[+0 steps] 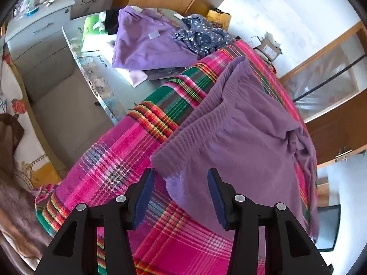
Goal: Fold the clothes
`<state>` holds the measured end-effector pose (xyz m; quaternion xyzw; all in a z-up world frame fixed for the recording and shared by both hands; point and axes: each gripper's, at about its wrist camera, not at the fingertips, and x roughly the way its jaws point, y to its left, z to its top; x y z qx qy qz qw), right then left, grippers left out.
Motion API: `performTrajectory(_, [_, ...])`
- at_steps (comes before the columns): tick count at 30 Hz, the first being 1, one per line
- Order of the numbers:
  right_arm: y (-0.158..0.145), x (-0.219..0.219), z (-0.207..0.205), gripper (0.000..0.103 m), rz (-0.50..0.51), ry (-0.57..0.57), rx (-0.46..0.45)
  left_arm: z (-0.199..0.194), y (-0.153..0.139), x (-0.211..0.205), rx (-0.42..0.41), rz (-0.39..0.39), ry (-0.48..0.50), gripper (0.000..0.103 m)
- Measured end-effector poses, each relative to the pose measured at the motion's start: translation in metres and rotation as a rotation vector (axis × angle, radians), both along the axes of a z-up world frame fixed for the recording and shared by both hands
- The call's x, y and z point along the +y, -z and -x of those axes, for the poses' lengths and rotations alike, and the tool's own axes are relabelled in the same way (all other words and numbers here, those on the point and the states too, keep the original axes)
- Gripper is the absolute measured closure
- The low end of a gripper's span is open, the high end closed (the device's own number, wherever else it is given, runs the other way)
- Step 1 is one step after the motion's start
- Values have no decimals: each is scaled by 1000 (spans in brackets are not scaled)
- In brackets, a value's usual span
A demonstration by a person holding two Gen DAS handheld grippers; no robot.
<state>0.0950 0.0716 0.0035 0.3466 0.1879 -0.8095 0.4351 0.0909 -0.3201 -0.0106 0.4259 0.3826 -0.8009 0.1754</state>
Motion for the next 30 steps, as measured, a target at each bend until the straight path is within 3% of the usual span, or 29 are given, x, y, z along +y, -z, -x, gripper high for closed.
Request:
performTrajectory(18, [8, -14, 3, 70, -64, 28, 5, 6, 2, -3, 24, 8, 2, 55])
performTrajectory(19, [8, -15, 3, 71, -66, 29, 7, 5, 2, -3, 21, 13, 0, 58])
performTrajectory(21, [9, -16, 2, 73, -71, 32, 13, 6, 3, -3, 11, 27, -3, 80])
performTrajectory(27, [9, -17, 0, 96, -87, 58, 47, 2, 7, -8, 28, 21, -24, 90])
performTrajectory(30, [8, -17, -4, 98, -93, 61, 65, -2, 5, -8, 55, 16, -32, 92])
